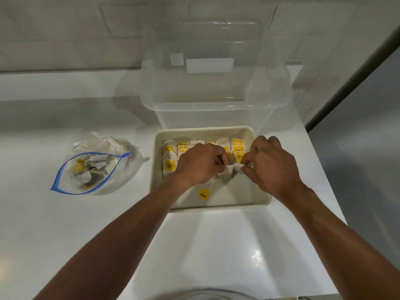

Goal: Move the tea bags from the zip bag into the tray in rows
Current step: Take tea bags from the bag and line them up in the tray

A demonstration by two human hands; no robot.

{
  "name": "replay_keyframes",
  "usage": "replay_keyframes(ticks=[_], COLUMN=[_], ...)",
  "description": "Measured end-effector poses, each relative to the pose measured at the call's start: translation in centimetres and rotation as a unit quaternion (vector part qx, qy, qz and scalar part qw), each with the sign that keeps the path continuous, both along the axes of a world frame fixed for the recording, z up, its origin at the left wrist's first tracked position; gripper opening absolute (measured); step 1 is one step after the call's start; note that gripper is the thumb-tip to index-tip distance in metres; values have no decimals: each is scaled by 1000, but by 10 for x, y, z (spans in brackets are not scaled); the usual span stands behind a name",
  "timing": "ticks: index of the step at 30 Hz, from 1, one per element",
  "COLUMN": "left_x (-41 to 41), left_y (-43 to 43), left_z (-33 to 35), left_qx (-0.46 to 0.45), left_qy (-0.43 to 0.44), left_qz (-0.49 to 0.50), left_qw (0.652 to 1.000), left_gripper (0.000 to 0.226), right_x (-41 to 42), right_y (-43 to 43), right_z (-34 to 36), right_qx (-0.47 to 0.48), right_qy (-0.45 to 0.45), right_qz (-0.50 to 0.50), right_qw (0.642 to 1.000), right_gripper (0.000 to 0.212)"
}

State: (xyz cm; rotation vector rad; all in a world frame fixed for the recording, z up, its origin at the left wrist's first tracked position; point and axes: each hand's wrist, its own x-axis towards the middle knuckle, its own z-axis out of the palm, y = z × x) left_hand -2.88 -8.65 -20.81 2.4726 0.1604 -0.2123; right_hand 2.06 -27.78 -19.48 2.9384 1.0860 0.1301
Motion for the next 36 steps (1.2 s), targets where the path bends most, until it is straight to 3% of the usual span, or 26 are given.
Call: replay_keyframes(ticks=[6,11,22,26,29,33,36], left_x=[10,22,35,31,19,-9,-25], left_y=[-2,0,-4,1,6,6,0], left_z=[-4,-3,-18,-12,0,6,-2], left_qx=[23,29,221,220,232,328,338], left_qy=[34,52,-37,-56,-25,85,127], left_qz=[-25,-43,-41,-30,-22,-68,-82], left_qw=[999,997,974,973,972,938,929], left_gripper=[9,11,15,14,22,47,61], right_x=[5,13,13,9,8,9,11], right_y=[7,17,31,32,35,41,42], right_z=[1,5,-3,-9,-11,-10,-7], right_qx=[-110,-159,-161,-161,-173,-173,-176], right_qy=[-13,-2,-94,-111,-113,-111,-99], right_qz=[28,11,-38,-25,-53,-66,-81], right_qw=[993,987,982,980,977,976,976], right_gripper=[7,19,14,18,21,25,30])
